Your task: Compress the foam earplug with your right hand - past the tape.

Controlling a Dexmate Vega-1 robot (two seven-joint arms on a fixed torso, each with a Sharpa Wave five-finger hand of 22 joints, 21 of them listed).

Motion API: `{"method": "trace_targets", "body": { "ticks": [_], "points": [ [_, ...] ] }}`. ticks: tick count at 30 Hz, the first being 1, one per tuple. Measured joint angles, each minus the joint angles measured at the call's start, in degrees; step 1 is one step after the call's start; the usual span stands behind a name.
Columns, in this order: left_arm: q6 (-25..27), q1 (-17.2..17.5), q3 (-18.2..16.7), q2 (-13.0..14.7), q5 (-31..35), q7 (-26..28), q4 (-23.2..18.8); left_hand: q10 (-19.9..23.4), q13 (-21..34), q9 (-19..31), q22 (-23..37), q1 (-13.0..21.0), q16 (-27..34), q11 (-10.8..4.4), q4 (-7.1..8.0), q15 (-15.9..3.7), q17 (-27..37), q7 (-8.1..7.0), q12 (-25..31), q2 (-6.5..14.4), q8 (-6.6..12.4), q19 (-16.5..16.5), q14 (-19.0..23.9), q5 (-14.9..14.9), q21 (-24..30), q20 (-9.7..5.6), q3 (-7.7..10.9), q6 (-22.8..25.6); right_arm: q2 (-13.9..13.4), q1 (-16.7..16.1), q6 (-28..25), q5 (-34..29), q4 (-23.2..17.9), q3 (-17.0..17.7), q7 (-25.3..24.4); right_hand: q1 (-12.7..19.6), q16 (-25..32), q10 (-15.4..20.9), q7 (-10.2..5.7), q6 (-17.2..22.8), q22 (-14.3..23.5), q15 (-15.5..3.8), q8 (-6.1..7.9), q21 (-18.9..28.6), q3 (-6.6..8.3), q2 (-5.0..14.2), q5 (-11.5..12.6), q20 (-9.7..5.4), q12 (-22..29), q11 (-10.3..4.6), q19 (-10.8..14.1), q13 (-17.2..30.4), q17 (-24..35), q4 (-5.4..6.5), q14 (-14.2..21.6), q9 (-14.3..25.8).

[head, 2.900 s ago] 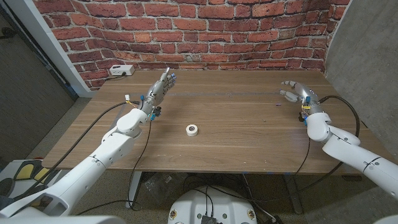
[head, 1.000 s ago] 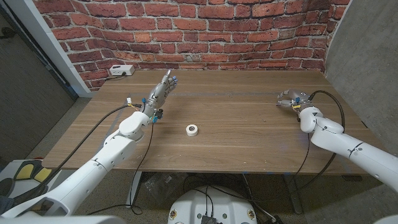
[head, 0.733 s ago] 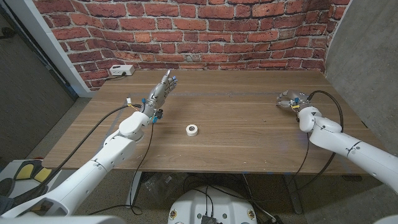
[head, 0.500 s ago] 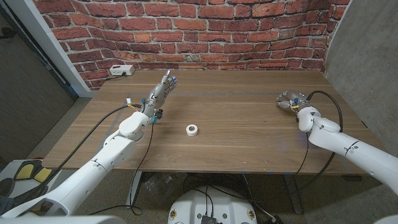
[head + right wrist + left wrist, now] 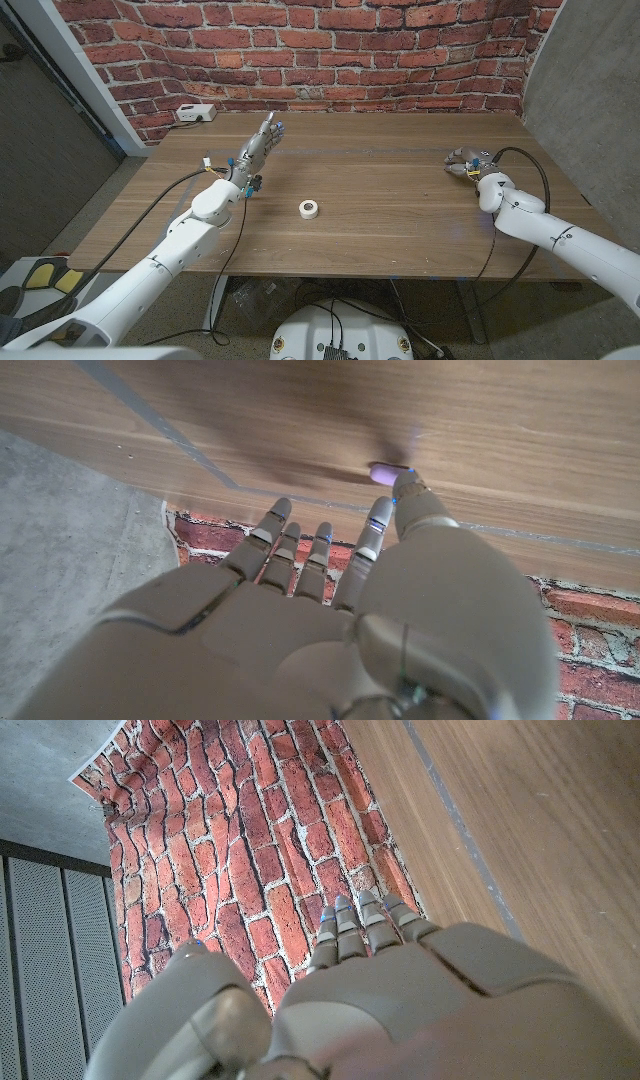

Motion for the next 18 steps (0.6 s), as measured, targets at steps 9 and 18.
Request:
{"method": "trace_targets", "body": {
  "ticks": [9,18],
  "points": [
    [0.0,-0.25,0.05,-0.13,-0.04,-0.02,0.24,0.0,0.0,0.0,0.0,0.0,0.0,0.0,0.0,0.23,0.0,0.31,0.0,0.0,0.0,-0.01,0.22,0.0,-0.36,0.01,0.0,0.3,0.63,0.3,0.5,-0.46,1.39,-0.71,-0.95,0.79,0.11,0.61,-0.12,0.53,0.0,-0.37,0.0,0.0,0.16,0.17,0.0,-0.02,0.44,0.0,0.6,0.0,0.0,0.16,0.78,0.0],
    [0.0,-0.32,0.07,-0.25,-0.1,-0.02,0.41,-0.01,0.0,0.0,0.0,0.0,-0.24,0.0,0.18,0.32,0.0,0.12,0.0,0.0,-0.22,0.3,0.32,0.01,-0.46,0.33,-0.18,0.49,1.38,0.58,1.32,-0.7,3.23,-1.29,-1.77,3.18,0.22,2.75,-0.11,3.64,0.0,-0.99,0.66,0.01,0.4,0.3,0.0,-0.11,0.88,-0.66,1.93,0.0,0.0,-0.08,2.31,0.0]
  ]
}}
